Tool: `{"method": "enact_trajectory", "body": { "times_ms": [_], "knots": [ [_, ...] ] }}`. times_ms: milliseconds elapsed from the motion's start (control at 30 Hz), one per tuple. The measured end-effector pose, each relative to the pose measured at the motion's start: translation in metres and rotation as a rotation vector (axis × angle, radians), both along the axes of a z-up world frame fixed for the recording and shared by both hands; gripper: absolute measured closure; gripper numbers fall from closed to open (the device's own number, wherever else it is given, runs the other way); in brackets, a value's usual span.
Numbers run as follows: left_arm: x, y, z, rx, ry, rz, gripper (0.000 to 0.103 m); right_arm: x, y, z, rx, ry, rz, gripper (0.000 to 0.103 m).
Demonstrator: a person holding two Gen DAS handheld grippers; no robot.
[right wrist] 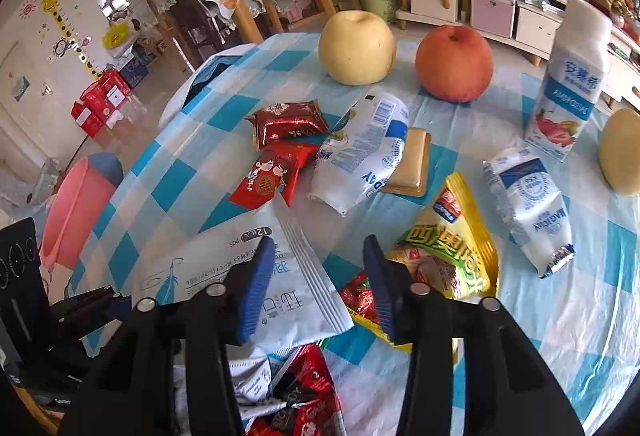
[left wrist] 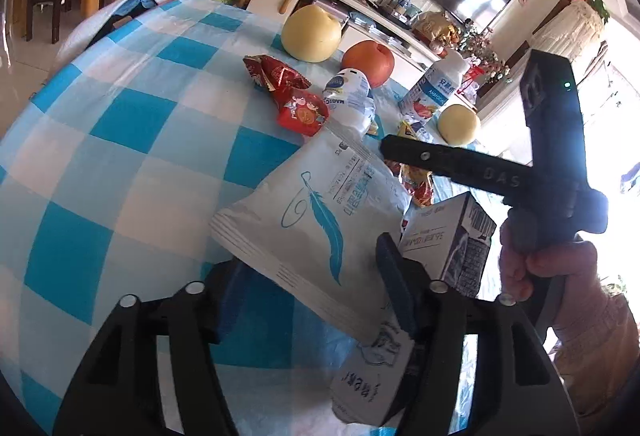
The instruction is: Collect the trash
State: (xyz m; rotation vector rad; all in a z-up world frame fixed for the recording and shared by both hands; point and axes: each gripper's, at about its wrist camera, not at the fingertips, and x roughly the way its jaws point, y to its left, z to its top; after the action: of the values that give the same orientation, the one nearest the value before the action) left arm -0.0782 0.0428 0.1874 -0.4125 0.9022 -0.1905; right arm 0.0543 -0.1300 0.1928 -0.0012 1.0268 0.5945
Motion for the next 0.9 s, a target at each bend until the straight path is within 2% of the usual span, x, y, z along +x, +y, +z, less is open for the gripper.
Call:
{"method": "enact_trajectory", "body": {
  "times_ms": [67,100,167,233,400,533,633,733,800,900],
  "knots": [
    [-0.004,-0.001,0.008,0.076,-0.027,-0.014,0.025,-0.009,-0.009,0.013,0.000,-0.015,-0.044,0.040],
    [-0.006,-0.002,0.015,0.140,-0.055,-0.024,0.020,-0.012,-0.014,0.019,0.010,-0.017,-0.071,0.032],
    [-0.008,-0.007,0.026,0.279,-0.112,-0.038,0.017,-0.020,-0.025,0.029,0.024,-0.015,-0.117,0.026],
    [-0.009,-0.012,0.031,0.373,-0.142,-0.068,0.015,-0.029,-0.035,0.040,0.012,-0.013,-0.178,0.023],
    [-0.004,-0.023,0.029,0.497,-0.166,-0.180,0.014,-0.058,-0.062,0.056,0.049,0.010,-0.312,0.018],
    [0.006,-0.030,0.019,0.468,-0.135,-0.241,0.014,-0.084,-0.073,0.066,0.099,0.026,-0.366,0.014],
    [0.017,-0.035,0.013,0.408,-0.111,-0.276,0.014,-0.101,-0.076,0.067,0.134,0.034,-0.388,0.013],
    [0.026,-0.037,0.006,0.366,-0.071,-0.265,0.014,-0.109,-0.072,0.064,0.156,0.066,-0.383,0.013],
    [0.030,-0.037,0.002,0.329,-0.054,-0.260,0.014,-0.107,-0.064,0.058,0.136,0.094,-0.370,0.013],
    [0.032,-0.037,0.001,0.313,-0.048,-0.244,0.014,-0.107,-0.051,0.050,0.127,0.125,-0.338,0.013]
  ]
}}
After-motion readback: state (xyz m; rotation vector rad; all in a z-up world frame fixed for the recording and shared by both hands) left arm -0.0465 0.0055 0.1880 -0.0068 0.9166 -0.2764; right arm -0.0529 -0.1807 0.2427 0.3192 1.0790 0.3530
